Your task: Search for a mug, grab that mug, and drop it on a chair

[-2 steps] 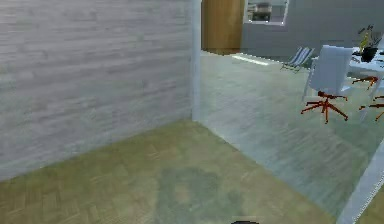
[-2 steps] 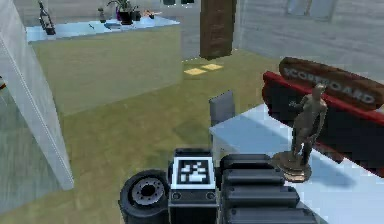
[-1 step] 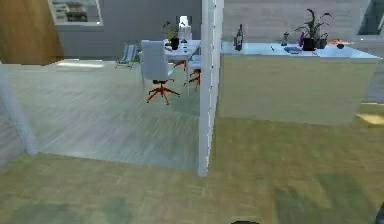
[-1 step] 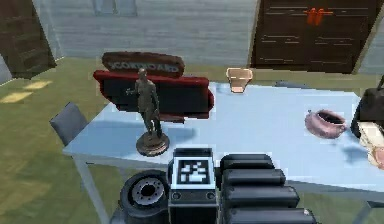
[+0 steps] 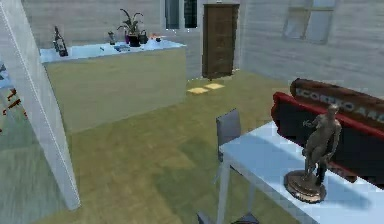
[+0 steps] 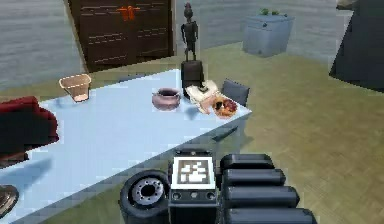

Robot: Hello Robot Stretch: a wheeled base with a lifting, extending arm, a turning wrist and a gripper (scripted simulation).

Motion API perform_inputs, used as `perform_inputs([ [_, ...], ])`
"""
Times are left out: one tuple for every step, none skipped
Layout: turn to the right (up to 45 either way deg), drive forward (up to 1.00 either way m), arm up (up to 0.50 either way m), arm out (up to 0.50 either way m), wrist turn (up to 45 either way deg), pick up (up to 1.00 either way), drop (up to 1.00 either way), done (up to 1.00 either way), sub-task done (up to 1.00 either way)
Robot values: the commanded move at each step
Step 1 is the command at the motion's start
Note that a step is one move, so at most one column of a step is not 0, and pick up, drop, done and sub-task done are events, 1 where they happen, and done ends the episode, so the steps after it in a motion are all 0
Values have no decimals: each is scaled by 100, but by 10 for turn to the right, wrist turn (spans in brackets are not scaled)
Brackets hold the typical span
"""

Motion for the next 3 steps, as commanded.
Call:
perform_inputs([
  [450, 0, 0, 0, 0, 0, 0, 0, 0],
  [300, 0, 0, 0, 0, 0, 0, 0, 0],
  [-450, 0, 0, 0, 0, 0, 0, 0, 0],
])
